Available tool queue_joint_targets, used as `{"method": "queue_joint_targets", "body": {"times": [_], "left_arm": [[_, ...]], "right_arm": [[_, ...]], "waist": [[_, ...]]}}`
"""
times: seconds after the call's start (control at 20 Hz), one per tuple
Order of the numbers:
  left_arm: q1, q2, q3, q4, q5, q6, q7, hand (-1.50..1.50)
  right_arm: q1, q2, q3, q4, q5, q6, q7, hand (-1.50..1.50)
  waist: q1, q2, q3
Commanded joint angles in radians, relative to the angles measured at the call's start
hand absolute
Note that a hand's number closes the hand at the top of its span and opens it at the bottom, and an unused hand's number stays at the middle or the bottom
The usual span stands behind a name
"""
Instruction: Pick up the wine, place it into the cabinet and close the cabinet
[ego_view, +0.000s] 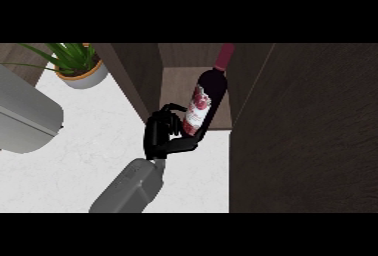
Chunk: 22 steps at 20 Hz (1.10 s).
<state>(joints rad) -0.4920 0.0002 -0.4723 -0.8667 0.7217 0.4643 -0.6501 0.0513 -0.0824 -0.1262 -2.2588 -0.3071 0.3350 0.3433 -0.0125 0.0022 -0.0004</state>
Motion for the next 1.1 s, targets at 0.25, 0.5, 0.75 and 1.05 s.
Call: {"method": "queue_joint_targets", "body": {"times": [0.25,0.5,0.75,1.05], "left_arm": [[-0.192,0.0,0.056,0.22,0.118,-0.109,-0.037,1.5],[-0.181,0.0,-0.036,0.214,0.193,-0.097,-0.039,1.5],[-0.285,0.0,0.015,0.343,0.255,-0.153,-0.059,1.5],[-0.392,0.0,0.065,0.466,0.253,-0.223,-0.059,1.5]], "right_arm": [[0.027,0.008,0.004,-0.012,-0.027,0.013,-0.005,-1.5],[0.017,0.053,0.059,0.053,0.07,-0.003,-0.055,-1.5],[0.09,0.057,0.075,-0.049,0.057,0.008,-0.036,-1.5],[0.003,0.003,0.009,0.024,-0.008,0.02,-0.02,-1.5]], "waist": [[-0.012,0.002,0.0],[-0.007,0.001,0.0],[-0.025,0.004,-0.001],[-0.013,0.004,0.0]]}}
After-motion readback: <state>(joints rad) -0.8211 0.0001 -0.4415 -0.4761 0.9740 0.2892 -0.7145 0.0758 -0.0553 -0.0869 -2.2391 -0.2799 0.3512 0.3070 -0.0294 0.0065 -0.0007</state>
